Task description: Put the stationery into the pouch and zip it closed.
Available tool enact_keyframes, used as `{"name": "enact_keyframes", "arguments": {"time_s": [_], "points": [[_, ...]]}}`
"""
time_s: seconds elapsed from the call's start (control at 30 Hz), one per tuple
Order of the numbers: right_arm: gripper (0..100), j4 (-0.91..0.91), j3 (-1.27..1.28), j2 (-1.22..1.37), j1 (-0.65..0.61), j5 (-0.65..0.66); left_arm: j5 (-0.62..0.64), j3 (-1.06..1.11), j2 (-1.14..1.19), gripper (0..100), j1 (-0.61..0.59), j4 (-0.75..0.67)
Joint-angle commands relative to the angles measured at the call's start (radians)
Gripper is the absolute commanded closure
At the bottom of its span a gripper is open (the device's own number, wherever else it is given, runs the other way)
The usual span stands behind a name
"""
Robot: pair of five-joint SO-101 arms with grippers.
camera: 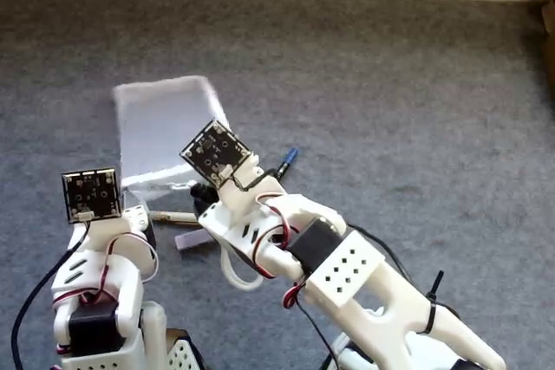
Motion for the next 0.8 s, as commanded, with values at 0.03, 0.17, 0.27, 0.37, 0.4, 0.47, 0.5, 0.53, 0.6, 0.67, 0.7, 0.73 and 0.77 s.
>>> {"name": "enact_keyframes", "arguments": {"time_s": [0.03, 0.17, 0.27, 0.37, 0.4, 0.47, 0.5, 0.53, 0.6, 0.67, 0.7, 0.73, 0.77], "points": [[99.2, 0.008, -0.002, -0.048, 0.062, -0.003, -0.002, -0.002, -0.007, 99, -0.051, -0.031], [99.2, 0.010, -0.001, -0.048, 0.128, -0.003, -0.002, -0.002, -0.007, 99, -0.053, -0.032], [99.2, 0.036, -0.005, -0.048, 0.137, -0.003, -0.002, -0.002, -0.007, 99, -0.053, -0.032], [99.2, 0.102, -0.008, -0.062, 0.140, -0.003, -0.002, -0.002, -0.007, 99, -0.053, -0.032], [99.2, 0.113, -0.008, -0.082, 0.140, -0.003, -0.002, -0.002, -0.007, 99, -0.053, -0.032], [99.2, 0.114, -0.001, -0.140, 0.140, -0.003, -0.002, -0.002, -0.007, 99, -0.053, -0.032], [99.3, 0.114, -0.001, -0.171, 0.140, -0.002, -0.002, -0.002, -0.007, 99, -0.053, -0.032], [99.3, 0.116, 0.002, -0.200, 0.140, -0.002, -0.005, -0.002, -0.007, 99, -0.053, -0.032], [99.3, 0.140, 0.010, -0.249, 0.140, -0.002, -0.008, -0.002, -0.007, 99, -0.053, -0.031], [99.3, 0.150, 0.019, -0.289, 0.140, -0.002, -0.008, -0.002, -0.005, 99, -0.053, -0.031], [99.3, 0.150, 0.027, -0.303, 0.140, -0.002, -0.008, -0.002, -0.005, 99, -0.053, -0.031], [99.3, 0.148, 0.035, -0.312, 0.140, -0.002, -0.008, -0.002, -0.005, 99, -0.053, -0.031], [99.3, 0.147, 0.041, -0.315, 0.140, -0.002, -0.008, -0.002, -0.005, 99, -0.053, -0.031]]}}
